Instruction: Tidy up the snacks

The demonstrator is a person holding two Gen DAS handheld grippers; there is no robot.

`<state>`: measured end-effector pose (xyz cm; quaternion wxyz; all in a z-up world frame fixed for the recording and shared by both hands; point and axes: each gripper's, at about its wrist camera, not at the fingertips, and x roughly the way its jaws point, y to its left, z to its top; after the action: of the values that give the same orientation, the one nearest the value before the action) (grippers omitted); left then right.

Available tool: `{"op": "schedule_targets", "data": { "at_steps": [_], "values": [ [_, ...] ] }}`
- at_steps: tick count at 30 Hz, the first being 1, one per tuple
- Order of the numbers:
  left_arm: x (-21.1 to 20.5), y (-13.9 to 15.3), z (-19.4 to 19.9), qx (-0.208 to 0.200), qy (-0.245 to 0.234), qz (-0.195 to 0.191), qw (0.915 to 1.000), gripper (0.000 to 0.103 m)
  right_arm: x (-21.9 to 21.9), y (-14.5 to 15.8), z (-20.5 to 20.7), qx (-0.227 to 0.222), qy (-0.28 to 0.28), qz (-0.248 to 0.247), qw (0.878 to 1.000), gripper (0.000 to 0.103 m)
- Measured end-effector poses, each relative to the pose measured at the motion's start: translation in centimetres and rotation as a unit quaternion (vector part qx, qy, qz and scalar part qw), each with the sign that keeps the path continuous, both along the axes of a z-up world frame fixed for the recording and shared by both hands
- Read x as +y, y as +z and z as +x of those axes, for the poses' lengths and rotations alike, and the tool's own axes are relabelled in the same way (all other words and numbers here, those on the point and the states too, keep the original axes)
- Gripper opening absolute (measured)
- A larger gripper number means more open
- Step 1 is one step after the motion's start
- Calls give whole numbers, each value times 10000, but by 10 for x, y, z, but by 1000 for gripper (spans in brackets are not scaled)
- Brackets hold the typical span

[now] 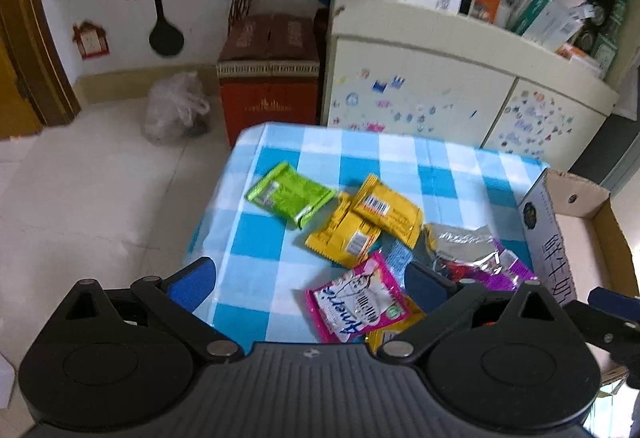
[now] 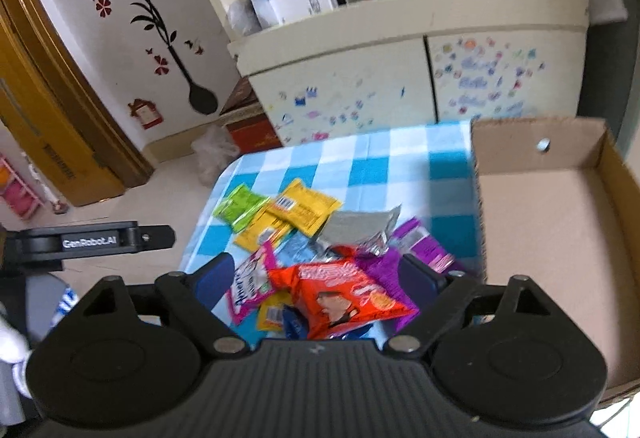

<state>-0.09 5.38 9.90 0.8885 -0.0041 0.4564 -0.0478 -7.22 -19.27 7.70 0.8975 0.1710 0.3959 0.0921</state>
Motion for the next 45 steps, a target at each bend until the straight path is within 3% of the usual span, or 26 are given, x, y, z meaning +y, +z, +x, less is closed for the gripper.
{"op": "schedule_targets", "data": {
  "at_steps": [5, 7, 10, 17, 22, 34, 39, 45],
  "values": [
    [4, -24, 10, 373, -13, -345, 9987, 102, -7, -19, 11, 337, 110, 509, 9981, 87],
    [0, -35, 14, 526, -9, -302, 9982, 102, -7, -27, 18, 478, 103, 513, 9975, 87],
    [-1, -47, 20, 775, 8, -591, 9952, 102, -8, -40, 29, 685, 72, 602, 9958, 87],
    [-11, -68, 34, 918, 24, -622, 9938, 102, -5, -62, 46, 964, 46, 557, 9938, 87],
    [-8, -87, 45, 1222, 282, -972, 9873, 102, -2, -73, 53, 1080, 11, 479, 9930, 87],
    [-11, -117, 60, 1372, 561, -1089, 9830, 102, 11, -92, 62, 1259, 73, 375, 9913, 87],
    [-17, -118, 60, 1258, 502, -940, 9863, 103, 12, -98, 64, 1395, 68, 532, 9888, 87],
    [-20, -116, 56, 1145, 424, -832, 9890, 93, 14, -100, 63, 1404, 95, 548, 9885, 64]
  ]
}}
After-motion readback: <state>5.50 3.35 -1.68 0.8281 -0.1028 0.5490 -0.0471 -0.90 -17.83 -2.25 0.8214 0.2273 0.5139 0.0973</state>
